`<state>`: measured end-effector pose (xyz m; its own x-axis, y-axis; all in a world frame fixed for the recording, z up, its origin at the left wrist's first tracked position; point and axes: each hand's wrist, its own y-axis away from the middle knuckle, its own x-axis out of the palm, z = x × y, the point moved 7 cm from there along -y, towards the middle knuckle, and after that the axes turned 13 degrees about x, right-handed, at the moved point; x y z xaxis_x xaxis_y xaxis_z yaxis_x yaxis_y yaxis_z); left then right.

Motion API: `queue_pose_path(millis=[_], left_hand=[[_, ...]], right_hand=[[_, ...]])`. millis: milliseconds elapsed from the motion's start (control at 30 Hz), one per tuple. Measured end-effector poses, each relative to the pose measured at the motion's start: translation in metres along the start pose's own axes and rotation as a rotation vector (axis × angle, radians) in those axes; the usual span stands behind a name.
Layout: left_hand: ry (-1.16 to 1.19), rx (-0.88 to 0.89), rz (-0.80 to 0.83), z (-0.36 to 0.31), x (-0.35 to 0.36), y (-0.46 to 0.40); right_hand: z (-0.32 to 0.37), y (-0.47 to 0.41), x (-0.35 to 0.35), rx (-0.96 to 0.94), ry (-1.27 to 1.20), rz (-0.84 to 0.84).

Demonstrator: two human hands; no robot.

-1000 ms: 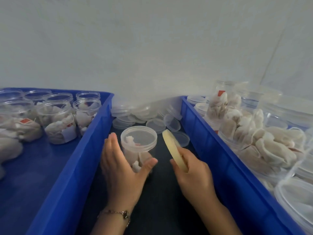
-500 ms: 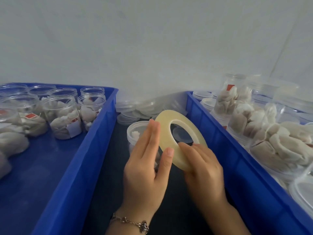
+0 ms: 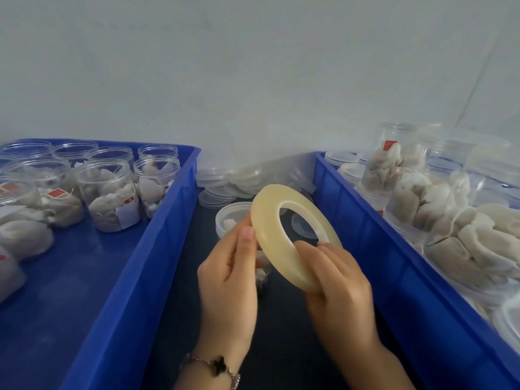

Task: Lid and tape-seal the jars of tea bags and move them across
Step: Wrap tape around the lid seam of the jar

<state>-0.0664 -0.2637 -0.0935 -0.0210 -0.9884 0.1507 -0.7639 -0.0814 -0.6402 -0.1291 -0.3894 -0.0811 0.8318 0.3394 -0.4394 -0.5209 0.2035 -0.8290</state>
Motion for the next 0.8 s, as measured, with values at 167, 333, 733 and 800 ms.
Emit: queue_pose_path(millis=[167,333,733,800], left_hand=[[0.179,-0.154,-0.069,0.005,-0.005,-0.004],[0.232,-0.304,-0.143,0.012,-0.013,-0.006],[0.310,-0.449,-0.037,0.019,-0.009,-0.005],[0.320,-0.459,-0.043,0.021,-0.010,-0.005]], right_hand=[[-0.001,0.001,0.005,-0.022,0.092,0.046],[-0.002,0.002,0.005,-0.021,0.105,0.038],[0.001,0.003,0.004,-0.012,0.079,0.040],[0.000,0.004,0.005,0.001,0.066,0.054]])
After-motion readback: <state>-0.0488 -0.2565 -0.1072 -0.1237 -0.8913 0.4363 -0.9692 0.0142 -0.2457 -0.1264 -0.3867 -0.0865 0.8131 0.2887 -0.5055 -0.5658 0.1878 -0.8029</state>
